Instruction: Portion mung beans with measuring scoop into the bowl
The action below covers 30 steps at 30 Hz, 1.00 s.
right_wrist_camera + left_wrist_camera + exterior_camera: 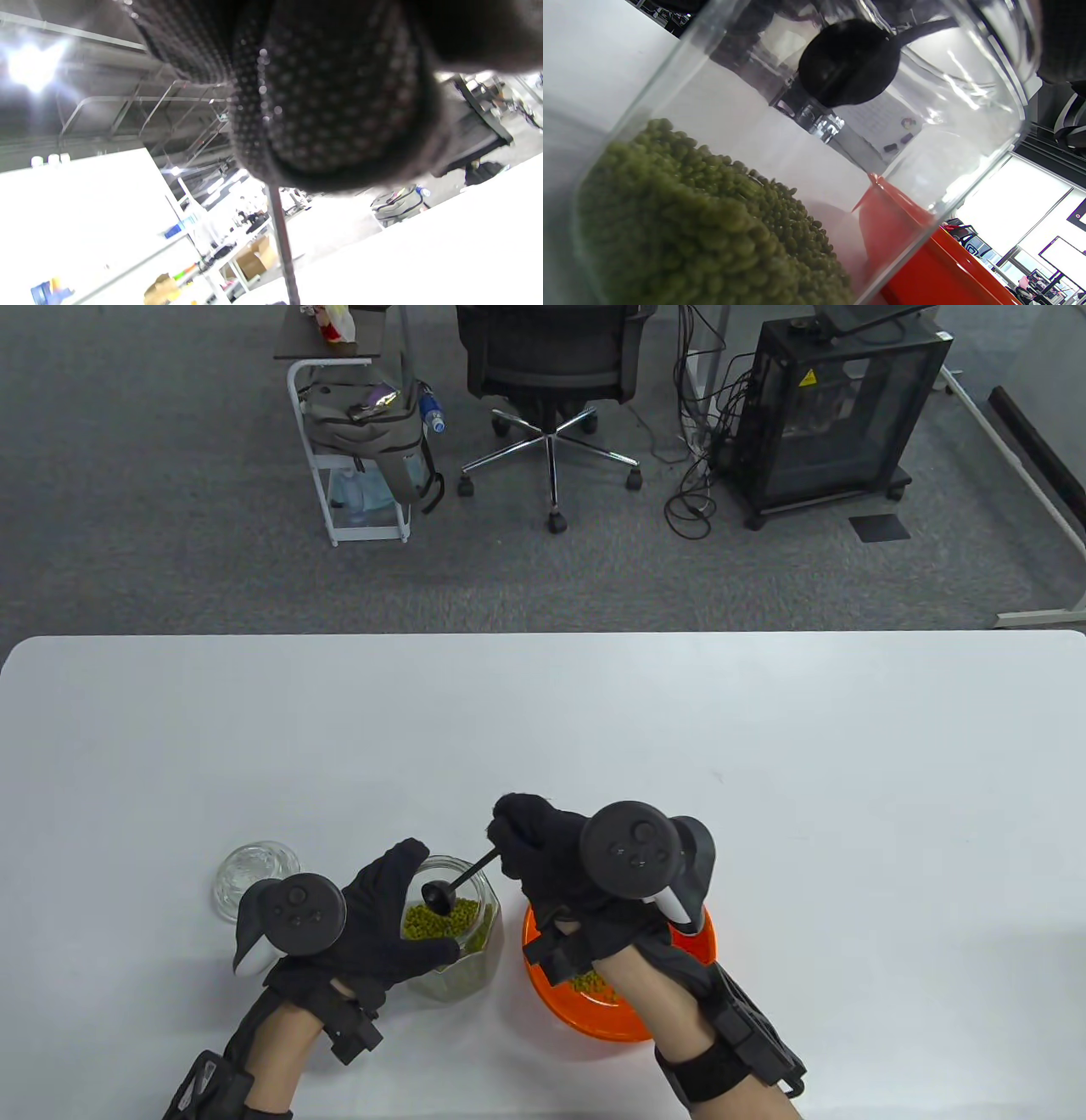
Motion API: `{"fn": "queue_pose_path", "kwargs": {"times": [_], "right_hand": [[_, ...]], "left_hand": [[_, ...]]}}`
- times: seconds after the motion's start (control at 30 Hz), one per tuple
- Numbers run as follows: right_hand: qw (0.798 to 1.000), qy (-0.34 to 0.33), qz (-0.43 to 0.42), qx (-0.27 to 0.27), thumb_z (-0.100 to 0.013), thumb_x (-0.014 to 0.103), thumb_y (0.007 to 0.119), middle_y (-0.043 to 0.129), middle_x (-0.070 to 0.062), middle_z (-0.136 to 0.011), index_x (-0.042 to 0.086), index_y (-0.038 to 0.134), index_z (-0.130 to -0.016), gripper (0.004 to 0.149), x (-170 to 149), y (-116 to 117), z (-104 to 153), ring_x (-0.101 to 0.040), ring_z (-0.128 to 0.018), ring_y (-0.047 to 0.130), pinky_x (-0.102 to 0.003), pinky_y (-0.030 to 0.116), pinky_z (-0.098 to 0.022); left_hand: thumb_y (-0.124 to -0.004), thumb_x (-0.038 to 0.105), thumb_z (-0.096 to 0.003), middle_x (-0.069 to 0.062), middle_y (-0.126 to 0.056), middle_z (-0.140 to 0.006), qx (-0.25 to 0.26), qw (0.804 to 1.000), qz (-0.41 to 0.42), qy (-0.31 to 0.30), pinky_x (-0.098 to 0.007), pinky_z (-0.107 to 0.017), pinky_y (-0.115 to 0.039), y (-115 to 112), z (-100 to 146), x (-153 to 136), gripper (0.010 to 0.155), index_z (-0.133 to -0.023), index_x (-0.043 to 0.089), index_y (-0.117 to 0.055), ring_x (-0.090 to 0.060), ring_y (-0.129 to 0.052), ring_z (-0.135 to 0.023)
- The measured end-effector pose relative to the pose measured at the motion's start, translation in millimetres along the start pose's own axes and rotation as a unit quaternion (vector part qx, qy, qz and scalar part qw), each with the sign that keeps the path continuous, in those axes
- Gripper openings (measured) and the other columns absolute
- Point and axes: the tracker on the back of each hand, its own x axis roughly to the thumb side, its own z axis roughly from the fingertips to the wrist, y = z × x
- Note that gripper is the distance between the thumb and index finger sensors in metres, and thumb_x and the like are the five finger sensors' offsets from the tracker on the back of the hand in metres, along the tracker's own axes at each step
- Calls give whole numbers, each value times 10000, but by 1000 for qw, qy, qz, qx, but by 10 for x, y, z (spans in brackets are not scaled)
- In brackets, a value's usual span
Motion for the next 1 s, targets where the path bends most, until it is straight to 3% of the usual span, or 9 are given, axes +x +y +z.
{"fn": "queue_pose_path", "kwargs": {"times": [0.17, 0.43, 0.7, 0.83, 1.0], "right_hand": [[991, -56, 122, 12, -454, 366, 882, 1124, -91, -423, 104, 942, -772, 417, 240, 281, -15, -193, -177, 1107, -339, 943, -193], [978, -91, 179, 62, -447, 384, 881, 1128, -73, -436, 139, 944, -775, 415, 303, 608, -2, -190, -196, 1110, -336, 943, -214], [989, -15, 27, 147, -455, 386, 868, 1125, -82, -420, 127, 947, -774, 418, 83, 535, -99, -184, -179, 1106, -332, 944, -203], [987, 20, -24, 157, -459, 388, 859, 1124, -82, -419, 125, 944, -775, 420, -71, 526, -106, -181, -176, 1107, -328, 946, -199], [974, 111, -117, 160, -465, 376, 856, 1129, -101, -396, 97, 946, -769, 422, -323, 528, -120, -184, -152, 1111, -329, 951, -176]], "left_hand": [[-811, 838, -421, -290, -387, -1164, 0, 1000, 1, 0, -760, -721, -492, 1, 0, 1, 1194, -1106, 30, -259, -601, -547, -1039], [-809, 840, -421, -289, -387, -1164, 0, 1000, 0, 0, -759, -722, -492, 4, -1, 2, 1195, -1106, 29, -259, -600, -549, -1039], [-808, 840, -422, -292, -387, -1163, -1, 1000, -1, 0, -759, -722, -491, 6, -2, 2, 1194, -1106, 30, -258, -600, -548, -1039], [-808, 840, -422, -294, -387, -1162, -1, 1000, -1, 0, -760, -721, -492, 6, -3, 3, 1196, -1106, 28, -258, -600, -549, -1038], [-807, 842, -421, -296, -391, -1160, -1, 1000, -2, 0, -759, -722, -493, 7, -3, 3, 1196, -1106, 29, -259, -599, -550, -1039]]}}
